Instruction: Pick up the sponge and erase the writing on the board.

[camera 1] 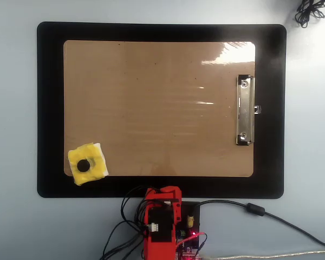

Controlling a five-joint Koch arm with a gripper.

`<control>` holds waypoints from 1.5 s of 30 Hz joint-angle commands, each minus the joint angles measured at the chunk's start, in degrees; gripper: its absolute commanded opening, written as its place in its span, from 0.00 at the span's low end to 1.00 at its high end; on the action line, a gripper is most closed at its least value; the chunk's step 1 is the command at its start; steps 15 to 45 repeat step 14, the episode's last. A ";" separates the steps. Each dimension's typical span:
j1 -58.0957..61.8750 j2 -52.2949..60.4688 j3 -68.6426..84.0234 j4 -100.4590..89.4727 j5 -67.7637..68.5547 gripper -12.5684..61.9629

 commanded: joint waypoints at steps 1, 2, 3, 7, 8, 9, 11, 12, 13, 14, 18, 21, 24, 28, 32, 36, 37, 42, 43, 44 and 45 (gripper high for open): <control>5.71 1.58 3.96 -1.23 -0.18 0.62; 6.68 1.32 6.24 -3.25 0.00 0.62; 6.86 1.67 8.88 -4.57 0.09 0.62; 6.68 1.85 9.14 -5.01 0.26 0.63; 6.68 1.85 9.14 -5.01 0.26 0.63; 6.77 1.85 9.23 -5.01 0.26 0.63; 6.77 1.85 9.23 -5.01 0.26 0.63; 6.77 1.85 9.23 -5.01 0.26 0.63; 6.77 1.85 9.23 -5.01 0.26 0.63; 6.77 1.85 9.23 -5.01 0.26 0.63; 6.77 1.85 9.23 -5.01 0.26 0.63; 6.77 1.85 9.23 -5.01 0.26 0.63; 6.77 1.85 9.23 -5.01 0.26 0.63; 6.77 1.85 9.23 -5.01 0.26 0.63; 6.77 1.85 9.23 -5.01 0.26 0.63; 6.77 1.85 9.23 -5.01 0.26 0.63; 6.77 1.85 9.23 -5.01 0.26 0.63; 6.77 1.85 9.23 -5.01 0.26 0.63; 6.77 1.85 9.23 -5.01 0.26 0.63; 6.77 1.85 9.23 -5.01 0.26 0.63; 6.77 1.85 9.23 -5.01 0.26 0.63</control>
